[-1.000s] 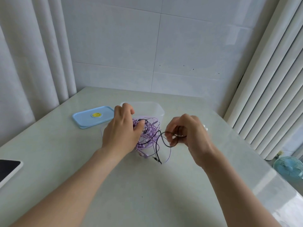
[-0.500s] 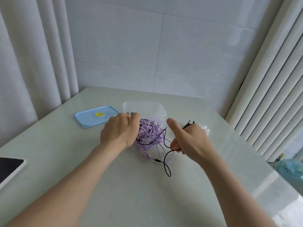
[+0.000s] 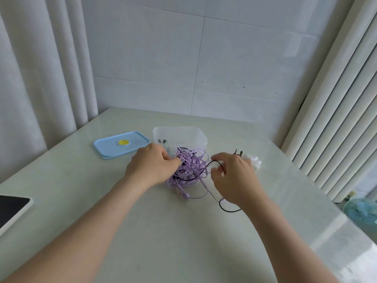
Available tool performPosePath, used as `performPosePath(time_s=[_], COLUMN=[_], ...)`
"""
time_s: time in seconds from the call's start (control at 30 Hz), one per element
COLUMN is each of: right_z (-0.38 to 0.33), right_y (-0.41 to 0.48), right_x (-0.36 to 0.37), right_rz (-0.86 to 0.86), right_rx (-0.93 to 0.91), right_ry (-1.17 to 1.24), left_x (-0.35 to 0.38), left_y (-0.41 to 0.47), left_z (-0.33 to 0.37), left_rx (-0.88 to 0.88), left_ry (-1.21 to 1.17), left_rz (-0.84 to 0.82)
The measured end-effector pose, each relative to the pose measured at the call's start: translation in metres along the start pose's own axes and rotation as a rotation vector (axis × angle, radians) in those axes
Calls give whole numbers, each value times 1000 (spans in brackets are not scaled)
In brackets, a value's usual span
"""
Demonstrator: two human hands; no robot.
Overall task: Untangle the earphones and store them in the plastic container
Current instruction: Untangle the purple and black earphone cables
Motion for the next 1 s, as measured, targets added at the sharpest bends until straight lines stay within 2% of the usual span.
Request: performPosePath(time_s=[0.2,0.4,0.7,0.83,0.93,1.0], right_z=[0,-9,-11,-17,-18,-17], right_y=[-2,-8,-11,-16,-14,-13], right_x=[4,12,14,19,17,9], right_rz=[-40,-176,-224,-288,-261,-186], right_rx=[3,-42,-23,-73,-78,-44], right_ry=[-22,-40,12,-5,-11,10], left_x=[5,6,10,17,16,10], left_y=[2,3,6,5,3,2], left_z=[-2,5,3,2,4,12], left_rx=[15,104,110,74,59,85], left_ry=[-24,-66,-105,-90,-108,-169], left_rz=[-25,-42,-98,-174,-178,-139])
Point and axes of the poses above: each hand's wrist, its own y-axis towards the middle knuckle, its own x-axis out of the palm, z = x × y, the point moved 10 cm from there along y, towards the middle knuckle, and after that the axes turned 9 degrees about -y, right-handed, at the moved point
